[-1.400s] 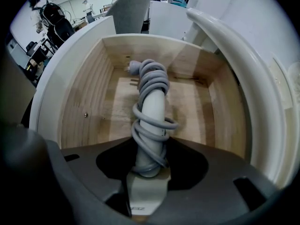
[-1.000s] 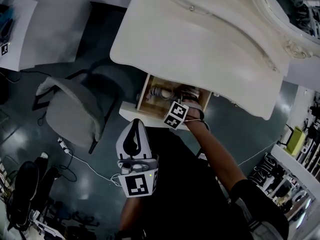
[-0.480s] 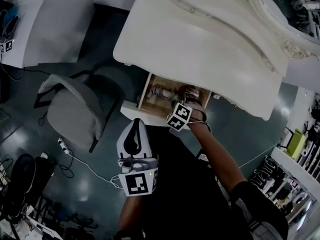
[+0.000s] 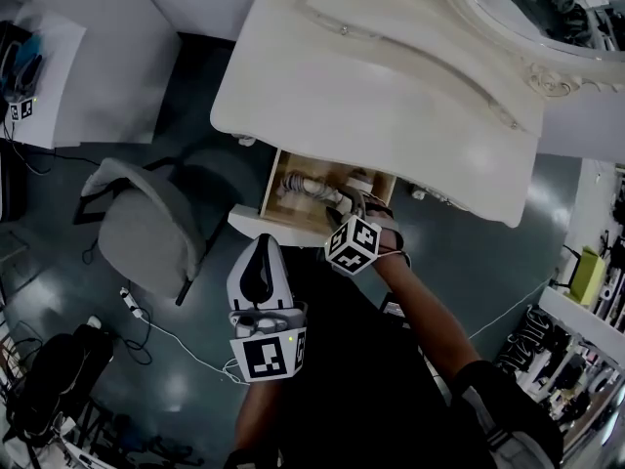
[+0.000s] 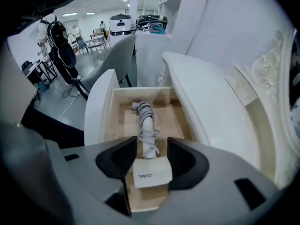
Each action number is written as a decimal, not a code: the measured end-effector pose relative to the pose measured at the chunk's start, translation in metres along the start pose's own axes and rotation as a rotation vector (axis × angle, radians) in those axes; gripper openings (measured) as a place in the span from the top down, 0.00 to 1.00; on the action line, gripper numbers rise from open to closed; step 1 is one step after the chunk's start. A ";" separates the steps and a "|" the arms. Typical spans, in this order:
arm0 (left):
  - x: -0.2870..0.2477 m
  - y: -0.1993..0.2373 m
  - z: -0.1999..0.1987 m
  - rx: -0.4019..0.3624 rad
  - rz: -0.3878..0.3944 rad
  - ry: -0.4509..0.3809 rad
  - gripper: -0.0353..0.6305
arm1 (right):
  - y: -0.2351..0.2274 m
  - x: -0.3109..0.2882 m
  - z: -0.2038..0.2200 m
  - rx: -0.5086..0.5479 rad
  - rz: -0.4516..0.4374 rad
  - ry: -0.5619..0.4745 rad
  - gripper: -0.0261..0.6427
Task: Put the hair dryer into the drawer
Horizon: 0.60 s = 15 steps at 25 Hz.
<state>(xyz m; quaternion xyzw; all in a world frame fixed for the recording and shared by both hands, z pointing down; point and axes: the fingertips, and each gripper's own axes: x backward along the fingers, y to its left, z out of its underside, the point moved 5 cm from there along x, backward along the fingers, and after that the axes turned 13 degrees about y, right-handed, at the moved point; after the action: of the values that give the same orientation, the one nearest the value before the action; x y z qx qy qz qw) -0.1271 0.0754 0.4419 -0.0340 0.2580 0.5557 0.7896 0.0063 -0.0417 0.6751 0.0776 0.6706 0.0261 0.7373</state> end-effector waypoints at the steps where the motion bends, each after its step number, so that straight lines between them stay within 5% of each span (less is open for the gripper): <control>1: 0.003 -0.004 -0.001 -0.004 0.002 -0.005 0.91 | -0.001 0.007 0.002 -0.013 0.008 -0.016 0.65; 10: 0.018 -0.045 -0.007 -0.039 0.057 -0.009 0.91 | -0.016 0.067 0.029 -0.192 0.093 -0.182 0.86; 15: 0.043 -0.071 -0.013 -0.067 0.060 -0.040 0.91 | -0.017 0.110 0.046 -0.294 0.106 -0.295 0.90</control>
<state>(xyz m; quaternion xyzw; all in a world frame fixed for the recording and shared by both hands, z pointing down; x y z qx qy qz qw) -0.0575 0.0814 0.3950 -0.0418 0.2242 0.5880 0.7761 0.0621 -0.0461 0.5679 0.0075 0.5391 0.1507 0.8286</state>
